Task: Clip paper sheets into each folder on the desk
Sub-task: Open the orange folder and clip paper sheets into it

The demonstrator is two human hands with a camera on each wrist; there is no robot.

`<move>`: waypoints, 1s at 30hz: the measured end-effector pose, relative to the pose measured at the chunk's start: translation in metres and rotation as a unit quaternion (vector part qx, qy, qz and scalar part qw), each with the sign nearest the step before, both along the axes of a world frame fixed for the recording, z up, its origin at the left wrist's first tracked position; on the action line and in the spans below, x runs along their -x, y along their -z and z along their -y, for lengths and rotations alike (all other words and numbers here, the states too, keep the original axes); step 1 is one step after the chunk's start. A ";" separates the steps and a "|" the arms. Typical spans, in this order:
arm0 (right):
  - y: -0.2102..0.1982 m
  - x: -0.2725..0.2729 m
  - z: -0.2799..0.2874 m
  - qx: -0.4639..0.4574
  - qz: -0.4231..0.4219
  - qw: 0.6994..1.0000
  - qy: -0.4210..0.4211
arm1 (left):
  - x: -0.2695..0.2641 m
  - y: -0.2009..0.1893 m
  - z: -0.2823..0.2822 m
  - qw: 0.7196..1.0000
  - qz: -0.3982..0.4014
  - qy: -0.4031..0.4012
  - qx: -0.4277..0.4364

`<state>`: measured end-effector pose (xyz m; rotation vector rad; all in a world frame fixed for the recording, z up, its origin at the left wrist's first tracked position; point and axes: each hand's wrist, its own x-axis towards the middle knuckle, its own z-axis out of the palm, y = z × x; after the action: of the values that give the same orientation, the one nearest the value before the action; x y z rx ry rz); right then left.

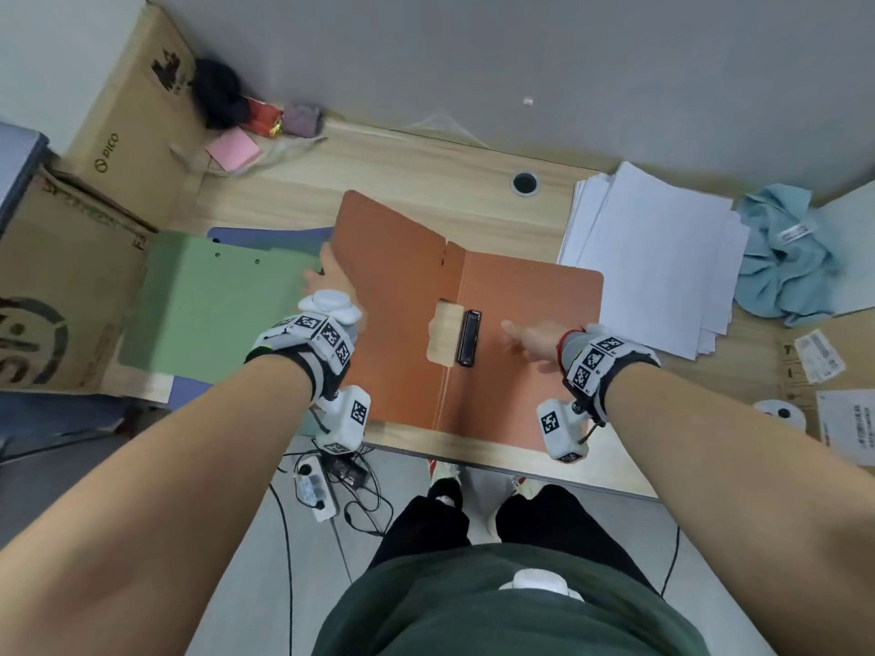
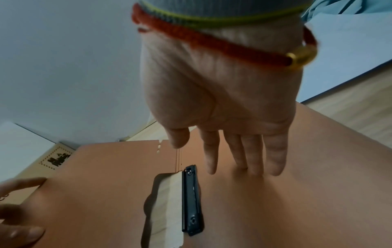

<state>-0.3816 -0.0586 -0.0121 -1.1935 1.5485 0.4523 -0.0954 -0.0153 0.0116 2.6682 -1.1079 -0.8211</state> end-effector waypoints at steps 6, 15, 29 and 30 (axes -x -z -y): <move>0.002 -0.004 0.003 -0.015 -0.012 1.000 -0.020 | -0.001 0.026 -0.006 0.998 0.060 -0.002 -0.029; -0.011 0.045 0.022 0.035 0.023 0.994 0.104 | 0.085 0.010 0.068 0.994 0.085 0.070 -0.003; -0.020 0.211 0.117 0.126 -0.037 0.983 0.129 | 0.287 0.023 0.165 0.958 -0.182 0.211 -0.071; -0.016 0.215 0.120 0.118 -0.040 0.985 0.122 | 0.293 0.027 0.172 0.959 -0.174 0.208 -0.086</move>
<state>-0.5962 -0.1790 0.0034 -1.1528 1.8295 0.1587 -0.3886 -0.1870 -0.0158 2.3025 -1.5805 -1.4524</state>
